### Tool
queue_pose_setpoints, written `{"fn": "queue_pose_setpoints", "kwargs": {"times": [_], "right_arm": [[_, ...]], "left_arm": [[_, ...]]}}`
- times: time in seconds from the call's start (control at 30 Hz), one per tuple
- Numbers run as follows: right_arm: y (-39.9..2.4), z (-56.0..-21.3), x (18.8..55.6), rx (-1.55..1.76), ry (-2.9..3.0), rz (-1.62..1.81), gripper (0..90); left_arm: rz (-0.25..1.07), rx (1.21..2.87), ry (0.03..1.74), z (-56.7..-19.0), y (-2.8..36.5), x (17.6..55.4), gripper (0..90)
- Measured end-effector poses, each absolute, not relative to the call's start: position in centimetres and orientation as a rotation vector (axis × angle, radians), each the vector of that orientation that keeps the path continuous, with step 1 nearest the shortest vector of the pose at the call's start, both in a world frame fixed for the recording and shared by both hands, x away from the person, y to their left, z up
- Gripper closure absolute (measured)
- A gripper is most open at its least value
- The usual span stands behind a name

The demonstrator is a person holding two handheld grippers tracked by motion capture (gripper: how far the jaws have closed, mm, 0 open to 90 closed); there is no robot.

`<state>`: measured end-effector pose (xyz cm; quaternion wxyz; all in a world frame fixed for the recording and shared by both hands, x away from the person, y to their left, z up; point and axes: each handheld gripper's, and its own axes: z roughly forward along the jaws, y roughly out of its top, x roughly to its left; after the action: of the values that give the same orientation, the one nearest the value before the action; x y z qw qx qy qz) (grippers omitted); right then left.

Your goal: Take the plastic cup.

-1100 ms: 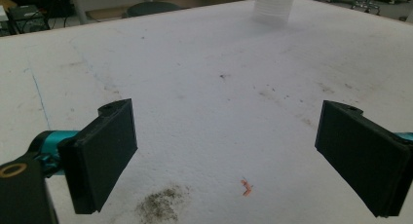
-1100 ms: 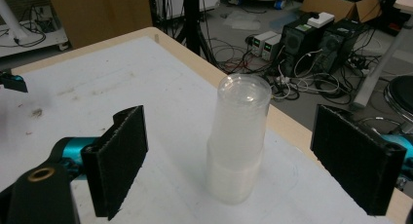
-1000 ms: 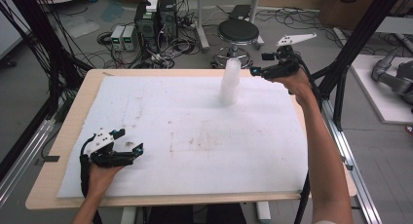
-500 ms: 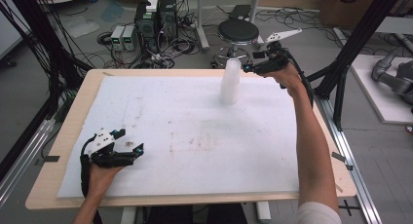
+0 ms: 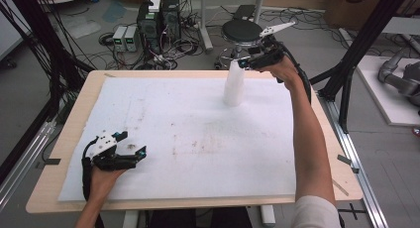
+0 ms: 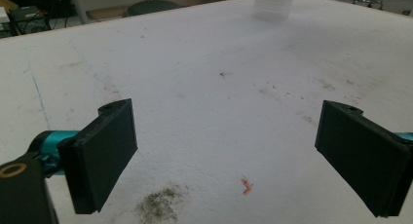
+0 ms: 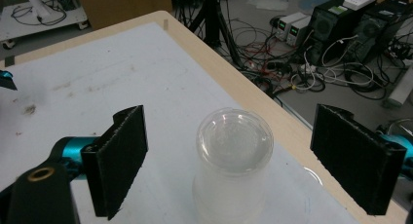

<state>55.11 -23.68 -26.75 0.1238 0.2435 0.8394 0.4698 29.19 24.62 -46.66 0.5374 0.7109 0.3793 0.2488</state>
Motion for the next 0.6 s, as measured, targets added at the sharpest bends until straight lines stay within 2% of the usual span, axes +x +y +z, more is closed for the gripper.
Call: {"fn": "queue_pose_setpoints", "kwargs": {"times": [0.6], "right_arm": [[-22.1, -30.1, 56.5, 0.761, 2.48, 1.348, 13.2]], "left_arm": [[0.594, 1.696, 0.903, -46.7, 24.6, 29.2, 7.9]]}}
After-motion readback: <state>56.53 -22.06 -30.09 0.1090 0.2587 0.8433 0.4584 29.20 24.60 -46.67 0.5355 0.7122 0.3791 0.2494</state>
